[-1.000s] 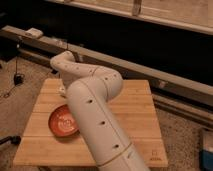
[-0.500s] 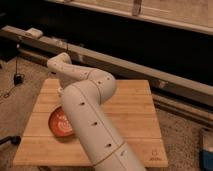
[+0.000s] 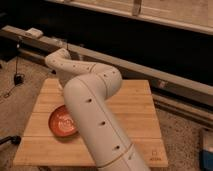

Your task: Place the bottle in the ceramic bowl

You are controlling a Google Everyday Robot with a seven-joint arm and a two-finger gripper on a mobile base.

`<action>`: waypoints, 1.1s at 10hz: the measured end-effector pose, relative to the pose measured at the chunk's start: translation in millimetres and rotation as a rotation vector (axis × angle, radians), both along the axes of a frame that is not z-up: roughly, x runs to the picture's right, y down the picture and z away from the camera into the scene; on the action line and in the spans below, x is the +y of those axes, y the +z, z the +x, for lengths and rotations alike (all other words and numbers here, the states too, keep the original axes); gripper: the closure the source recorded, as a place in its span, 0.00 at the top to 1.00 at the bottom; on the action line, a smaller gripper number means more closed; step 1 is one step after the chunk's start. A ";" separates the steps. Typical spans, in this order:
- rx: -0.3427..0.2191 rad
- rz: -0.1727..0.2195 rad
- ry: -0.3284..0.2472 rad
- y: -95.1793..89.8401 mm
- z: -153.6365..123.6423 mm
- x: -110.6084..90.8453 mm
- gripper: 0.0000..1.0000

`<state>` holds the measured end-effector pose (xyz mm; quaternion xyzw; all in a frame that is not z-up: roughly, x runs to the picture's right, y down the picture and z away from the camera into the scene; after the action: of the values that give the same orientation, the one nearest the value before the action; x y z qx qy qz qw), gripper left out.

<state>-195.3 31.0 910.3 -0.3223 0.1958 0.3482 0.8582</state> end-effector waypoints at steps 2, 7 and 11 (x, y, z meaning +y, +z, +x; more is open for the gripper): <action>0.017 0.031 0.032 -18.7 17.4 -3.9 0.00; -0.009 0.055 0.049 -93.9 19.8 25.2 0.00; -0.057 0.033 0.016 -147.0 6.3 80.4 0.00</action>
<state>-188.9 111.5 763.3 -0.3195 0.1631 0.3491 0.8657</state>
